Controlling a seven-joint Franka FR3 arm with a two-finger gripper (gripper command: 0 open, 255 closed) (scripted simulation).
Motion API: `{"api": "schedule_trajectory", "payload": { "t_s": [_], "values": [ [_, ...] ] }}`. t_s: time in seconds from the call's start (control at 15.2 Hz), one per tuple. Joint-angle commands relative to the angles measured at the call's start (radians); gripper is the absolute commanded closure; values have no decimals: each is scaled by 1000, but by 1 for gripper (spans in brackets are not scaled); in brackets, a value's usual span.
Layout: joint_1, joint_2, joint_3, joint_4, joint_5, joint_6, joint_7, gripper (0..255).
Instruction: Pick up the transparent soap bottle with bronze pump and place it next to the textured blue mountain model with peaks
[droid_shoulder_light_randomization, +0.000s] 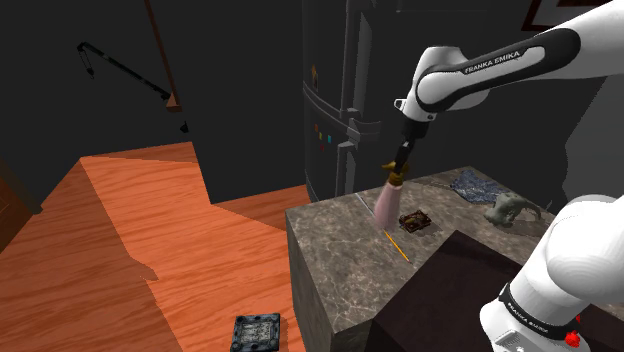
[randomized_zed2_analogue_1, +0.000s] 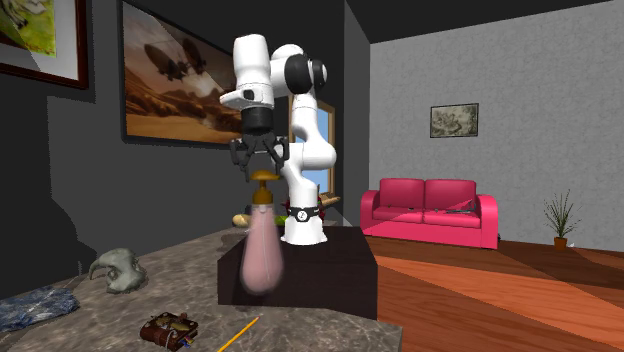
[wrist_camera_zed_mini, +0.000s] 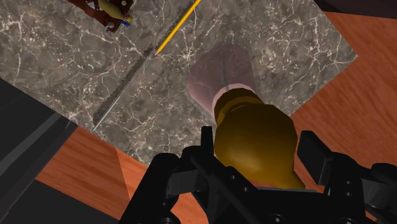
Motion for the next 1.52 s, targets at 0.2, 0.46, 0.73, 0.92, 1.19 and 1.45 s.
{"api": "schedule_trajectory", "payload": {
  "t_s": [0.2,0.46,0.73,0.92,1.19,1.45],
  "values": [
    [-2,-20,4,54,-5,-73,8,255],
    [-2,-35,8,96,-7,-130,15,255],
    [-2,-46,11,141,-9,-186,21,255],
    [-2,-51,14,177,-9,-227,26,255],
    [-1,-56,17,227,-10,-281,31,255],
    [0,-56,19,280,-9,-334,35,255]
  ]
}}
